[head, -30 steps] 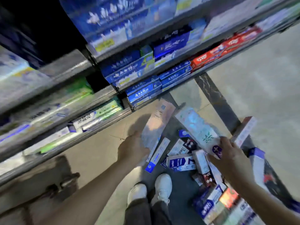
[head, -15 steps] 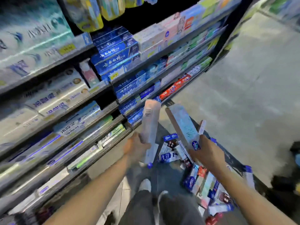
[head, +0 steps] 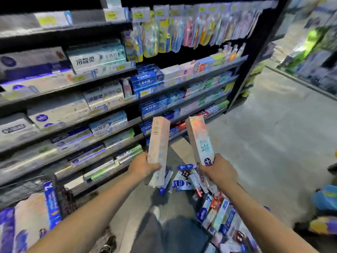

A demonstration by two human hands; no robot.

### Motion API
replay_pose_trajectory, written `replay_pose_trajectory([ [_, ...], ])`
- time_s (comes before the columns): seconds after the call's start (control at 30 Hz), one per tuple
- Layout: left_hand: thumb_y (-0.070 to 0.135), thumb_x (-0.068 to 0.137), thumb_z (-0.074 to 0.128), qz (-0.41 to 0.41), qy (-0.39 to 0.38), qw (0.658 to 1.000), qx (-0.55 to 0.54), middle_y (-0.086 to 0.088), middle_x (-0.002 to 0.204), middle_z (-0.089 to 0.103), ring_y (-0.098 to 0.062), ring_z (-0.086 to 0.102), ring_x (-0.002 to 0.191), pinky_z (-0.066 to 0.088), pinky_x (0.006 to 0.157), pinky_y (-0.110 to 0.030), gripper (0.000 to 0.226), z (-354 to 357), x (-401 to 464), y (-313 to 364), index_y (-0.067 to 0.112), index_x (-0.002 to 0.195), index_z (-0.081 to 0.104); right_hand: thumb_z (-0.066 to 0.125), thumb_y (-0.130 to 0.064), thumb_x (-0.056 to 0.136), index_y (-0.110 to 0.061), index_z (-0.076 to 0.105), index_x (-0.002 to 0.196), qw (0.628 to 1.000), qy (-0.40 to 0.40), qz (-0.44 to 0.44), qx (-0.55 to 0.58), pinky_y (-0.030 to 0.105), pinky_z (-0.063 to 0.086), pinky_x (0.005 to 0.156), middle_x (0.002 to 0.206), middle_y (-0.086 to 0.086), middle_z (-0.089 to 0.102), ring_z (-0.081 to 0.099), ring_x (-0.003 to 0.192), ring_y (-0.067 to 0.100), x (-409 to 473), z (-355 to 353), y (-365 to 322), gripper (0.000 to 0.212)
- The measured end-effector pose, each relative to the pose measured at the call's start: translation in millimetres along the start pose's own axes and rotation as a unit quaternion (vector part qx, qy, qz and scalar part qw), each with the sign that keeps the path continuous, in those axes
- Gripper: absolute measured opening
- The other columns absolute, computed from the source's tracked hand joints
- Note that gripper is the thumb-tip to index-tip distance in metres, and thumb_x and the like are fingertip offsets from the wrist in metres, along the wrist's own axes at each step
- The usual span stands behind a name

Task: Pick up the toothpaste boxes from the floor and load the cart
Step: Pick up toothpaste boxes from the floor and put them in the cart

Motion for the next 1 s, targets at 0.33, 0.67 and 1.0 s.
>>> replay_pose_trajectory([
  [0.33,0.03,0.072,0.078,-0.096,0.117,0.985,-0.087,-0.004,0.104,0.07,-0.018,0.065,0.088,0.045,0.067,-0.024,0.038,-33,-158,-95,0.011,0.104,0.069,0.073,-0.053,0.063,-0.021,0.057,0.104,0.986,-0.099,-0.131,0.029,0.037,0.056,0.068,0.102,0.005,0.07,0.069,0.081,0.027,-111,68,-70,0.055],
  [0.67,0.039,0.068,0.076,-0.185,0.221,0.948,-0.133,0.0,0.093,0.068,-0.018,0.063,0.082,0.05,0.069,-0.028,0.039,-128,-235,-215,0.015,0.095,0.062,0.069,-0.051,0.072,-0.016,0.056,0.106,0.95,-0.176,-0.257,-0.03,0.029,0.046,0.065,0.104,0.002,0.068,0.065,0.093,0.025,-207,156,-222,0.051],
  [1.0,0.039,0.08,0.07,-0.259,0.22,0.937,-0.081,0.0,0.09,0.056,-0.021,0.055,0.078,0.042,0.064,-0.027,0.035,-232,-239,-370,0.011,0.093,0.053,0.067,-0.058,0.072,-0.016,0.056,0.108,0.938,-0.228,-0.254,-0.064,0.028,0.045,0.065,0.104,0.003,0.067,0.066,0.094,0.024,-268,273,-356,0.056],
])
Point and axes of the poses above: each hand's wrist, its own x-axis towards the middle knuckle, its own z-axis out of the palm, y = z × x, the point moved 6 cm from there along x, towards the middle knuckle
